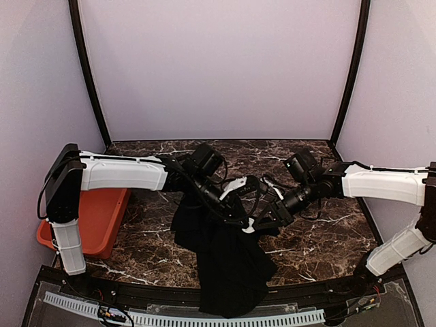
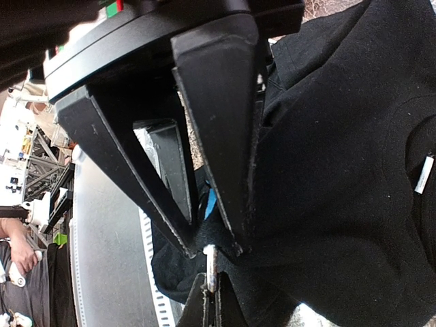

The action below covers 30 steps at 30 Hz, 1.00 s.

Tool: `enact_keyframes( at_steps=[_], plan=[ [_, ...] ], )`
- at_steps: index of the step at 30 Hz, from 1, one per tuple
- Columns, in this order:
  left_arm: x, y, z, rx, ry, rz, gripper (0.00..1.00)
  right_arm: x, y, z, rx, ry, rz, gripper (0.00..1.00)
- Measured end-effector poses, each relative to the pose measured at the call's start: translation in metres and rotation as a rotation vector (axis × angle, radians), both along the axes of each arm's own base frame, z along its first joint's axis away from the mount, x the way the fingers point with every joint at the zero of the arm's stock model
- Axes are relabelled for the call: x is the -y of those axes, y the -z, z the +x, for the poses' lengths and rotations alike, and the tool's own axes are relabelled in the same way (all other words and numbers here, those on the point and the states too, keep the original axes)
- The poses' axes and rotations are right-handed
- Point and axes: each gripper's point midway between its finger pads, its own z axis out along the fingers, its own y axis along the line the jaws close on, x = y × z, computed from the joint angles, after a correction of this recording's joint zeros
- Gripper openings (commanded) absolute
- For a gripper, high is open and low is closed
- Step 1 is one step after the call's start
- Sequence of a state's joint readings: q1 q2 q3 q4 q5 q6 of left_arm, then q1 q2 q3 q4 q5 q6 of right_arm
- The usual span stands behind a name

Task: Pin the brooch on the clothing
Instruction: Close the brooch onto the flattened clothing.

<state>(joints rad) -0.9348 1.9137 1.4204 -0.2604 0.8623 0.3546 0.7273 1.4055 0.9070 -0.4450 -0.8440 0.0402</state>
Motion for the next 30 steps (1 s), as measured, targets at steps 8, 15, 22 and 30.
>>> enact_keyframes(
  at_steps=[8,15,22,30],
  plan=[
    [0.002,0.004,0.001,0.014,-0.012,0.018,0.17,0.001,0.003,0.000,-0.008,0.005,-0.014,0.00],
    [0.003,0.007,0.002,0.026,-0.026,0.035,0.13,0.002,0.005,0.000,-0.011,0.010,-0.026,0.00],
    [0.004,0.011,0.003,0.037,-0.043,0.063,0.11,0.003,0.009,0.001,-0.008,0.016,-0.040,0.00],
    [0.005,0.013,0.003,0.045,-0.049,0.088,0.11,0.004,0.012,0.001,-0.009,0.014,-0.050,0.00]
  ],
)
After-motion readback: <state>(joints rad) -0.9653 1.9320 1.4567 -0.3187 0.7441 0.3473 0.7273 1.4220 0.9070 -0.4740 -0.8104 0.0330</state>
